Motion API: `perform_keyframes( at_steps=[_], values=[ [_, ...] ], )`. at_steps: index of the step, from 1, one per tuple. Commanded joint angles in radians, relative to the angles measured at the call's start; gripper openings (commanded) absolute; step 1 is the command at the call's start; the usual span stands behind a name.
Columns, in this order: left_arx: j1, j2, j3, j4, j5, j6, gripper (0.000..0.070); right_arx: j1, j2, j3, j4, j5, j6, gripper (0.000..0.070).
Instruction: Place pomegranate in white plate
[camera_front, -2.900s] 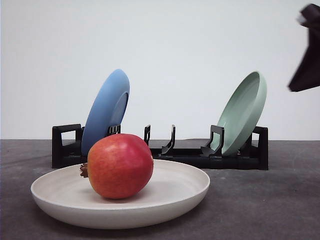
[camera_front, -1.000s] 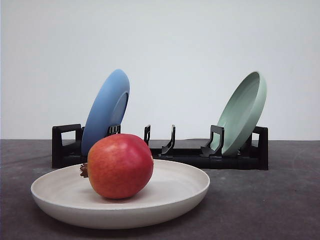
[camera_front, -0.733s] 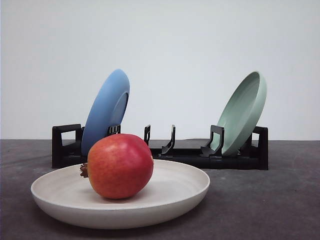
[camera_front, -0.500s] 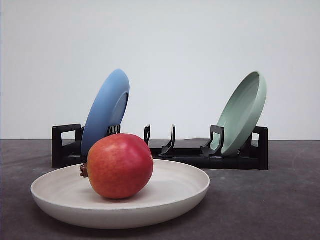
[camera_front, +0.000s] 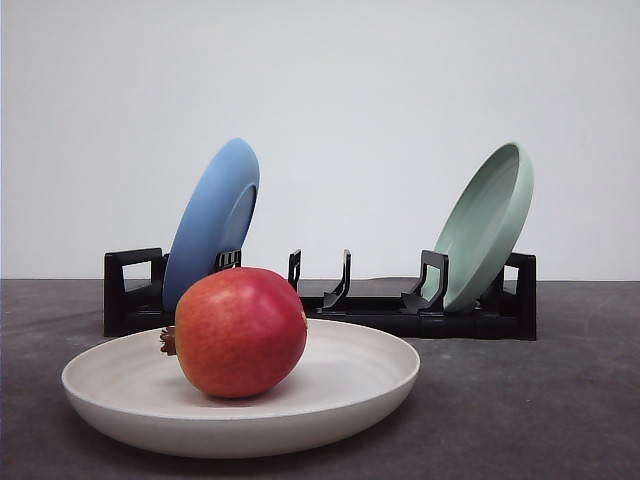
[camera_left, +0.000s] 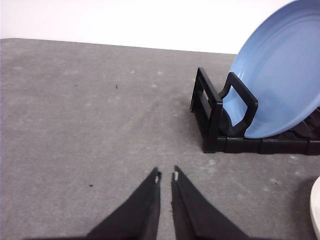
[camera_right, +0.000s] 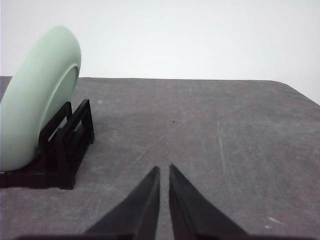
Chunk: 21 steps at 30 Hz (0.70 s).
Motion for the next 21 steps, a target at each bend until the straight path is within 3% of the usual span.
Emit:
perform_keyframes(
  at_steps=[1,21],
  values=[
    [-0.001,0.0,-0.011,-0.002,-0.001,-0.008,0.0023,0.001,0.001,-0.004,0.01,0.001,-0.003,0.0029],
    [-0.001,0.0,-0.011,-0.002,-0.002,-0.008,0.0023,0.002,0.001,-0.004,0.01,0.001,-0.003,0.0029]
  ],
)
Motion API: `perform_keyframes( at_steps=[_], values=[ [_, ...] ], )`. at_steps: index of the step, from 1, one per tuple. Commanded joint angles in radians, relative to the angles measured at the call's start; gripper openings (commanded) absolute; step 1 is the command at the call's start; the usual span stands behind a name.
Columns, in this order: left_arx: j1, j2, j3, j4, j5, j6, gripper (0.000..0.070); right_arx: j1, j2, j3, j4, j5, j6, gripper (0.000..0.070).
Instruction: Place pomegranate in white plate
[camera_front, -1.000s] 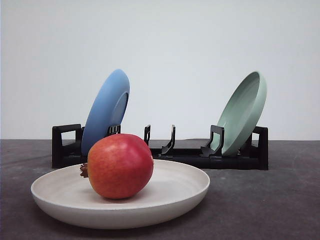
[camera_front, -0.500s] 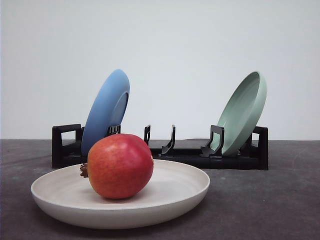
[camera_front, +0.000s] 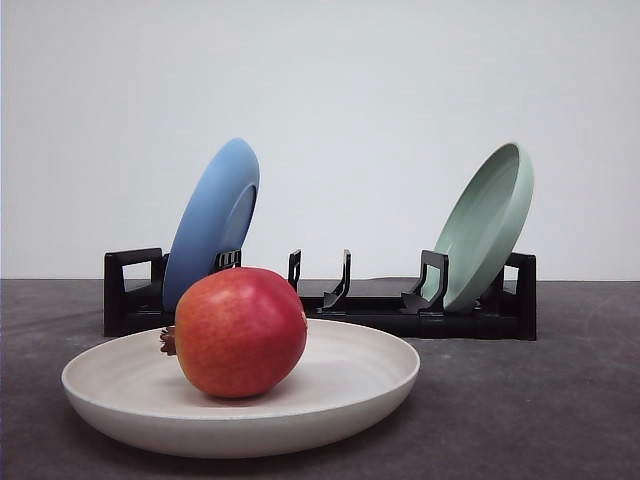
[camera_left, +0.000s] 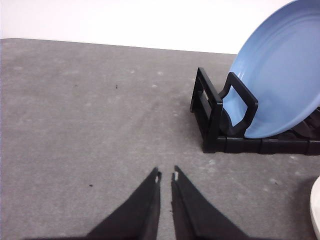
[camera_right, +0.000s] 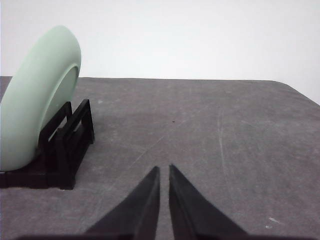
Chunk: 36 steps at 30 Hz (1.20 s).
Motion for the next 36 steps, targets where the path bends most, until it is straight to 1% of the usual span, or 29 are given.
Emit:
perform_keyframes(
  at_steps=[1,36],
  values=[
    [-0.001,0.0,-0.011,-0.002,-0.002,-0.008,0.0023,0.001,0.001,-0.004,0.01,0.0,-0.004,0.0029],
    [-0.001,0.0,-0.011,-0.002,-0.002,-0.008,0.0023,0.002,0.001,-0.004,0.01,0.001,-0.004,0.0029]
  ],
)
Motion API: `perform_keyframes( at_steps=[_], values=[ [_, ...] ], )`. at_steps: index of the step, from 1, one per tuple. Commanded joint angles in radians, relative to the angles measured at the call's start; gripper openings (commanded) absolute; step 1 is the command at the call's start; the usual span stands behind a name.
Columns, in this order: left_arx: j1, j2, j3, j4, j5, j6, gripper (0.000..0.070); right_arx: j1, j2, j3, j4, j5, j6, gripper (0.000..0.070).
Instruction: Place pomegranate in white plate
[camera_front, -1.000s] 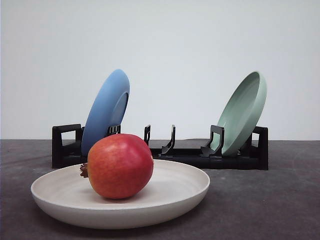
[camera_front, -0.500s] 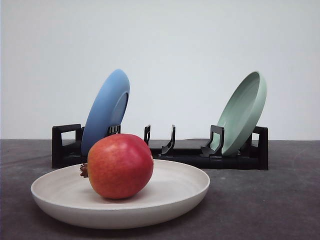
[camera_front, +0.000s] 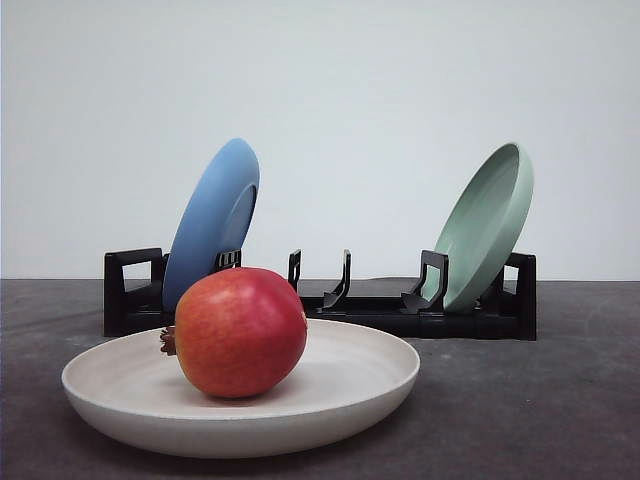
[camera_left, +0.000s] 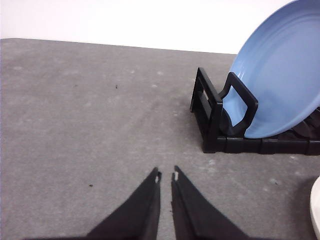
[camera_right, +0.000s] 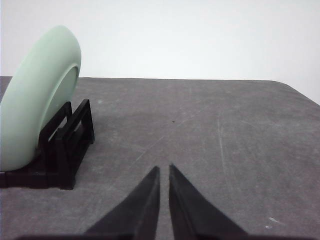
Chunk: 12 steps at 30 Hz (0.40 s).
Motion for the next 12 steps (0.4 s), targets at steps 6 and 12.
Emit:
perform_keyframes(
  at_steps=[6,12],
  values=[
    [-0.001,0.0,-0.011,-0.002,-0.002,-0.008,0.0023,0.001,0.001,-0.004,0.01,0.0,-0.004,0.0029],
    [-0.001,0.0,-0.011,-0.002,-0.002,-0.008,0.0023,0.001,0.001,-0.004,0.01,0.0,-0.004,0.0029]
  ],
)
